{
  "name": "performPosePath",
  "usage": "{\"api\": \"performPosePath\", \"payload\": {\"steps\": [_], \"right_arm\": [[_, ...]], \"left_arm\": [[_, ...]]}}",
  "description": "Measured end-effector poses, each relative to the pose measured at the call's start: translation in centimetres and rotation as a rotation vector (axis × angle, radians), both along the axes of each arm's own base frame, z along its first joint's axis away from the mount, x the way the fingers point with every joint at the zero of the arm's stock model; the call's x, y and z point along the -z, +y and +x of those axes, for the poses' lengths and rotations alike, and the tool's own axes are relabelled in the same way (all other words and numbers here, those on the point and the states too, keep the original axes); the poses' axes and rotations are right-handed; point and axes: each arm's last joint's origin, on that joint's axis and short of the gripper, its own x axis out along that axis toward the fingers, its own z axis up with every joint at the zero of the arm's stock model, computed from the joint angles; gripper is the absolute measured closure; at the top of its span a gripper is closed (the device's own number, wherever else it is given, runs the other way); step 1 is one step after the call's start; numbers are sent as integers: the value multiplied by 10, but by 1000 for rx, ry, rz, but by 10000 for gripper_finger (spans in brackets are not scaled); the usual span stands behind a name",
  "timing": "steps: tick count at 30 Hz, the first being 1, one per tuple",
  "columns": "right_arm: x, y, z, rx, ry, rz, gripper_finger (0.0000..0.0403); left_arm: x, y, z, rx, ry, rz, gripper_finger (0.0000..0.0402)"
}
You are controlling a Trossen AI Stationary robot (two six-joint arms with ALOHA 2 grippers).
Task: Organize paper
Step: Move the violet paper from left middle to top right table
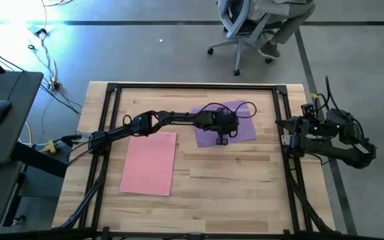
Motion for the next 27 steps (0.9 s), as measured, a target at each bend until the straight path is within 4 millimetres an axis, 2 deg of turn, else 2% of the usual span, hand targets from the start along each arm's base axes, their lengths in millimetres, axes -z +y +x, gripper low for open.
{"api": "performPosePath", "payload": {"steps": [5, 11, 15, 22, 27], "right_arm": [[0, 0, 0, -5, 1, 10, 402], [1, 0, 0, -5, 7, 12, 402], [2, 0, 0, -4, 13, 20, 402], [2, 0, 0, 5, 12, 27, 402], [2, -1, 0, 34, 13, 21, 402]], "left_arm": [[1, 8, 8, 105, -64, 91, 400], [0, 34, 6, 70, -103, 87, 401], [-1, 42, 7, 38, -146, 82, 401], [-10, 36, 8, -3, -155, 76, 401], [-34, 25, 2, -125, -181, -16, 401]]}}
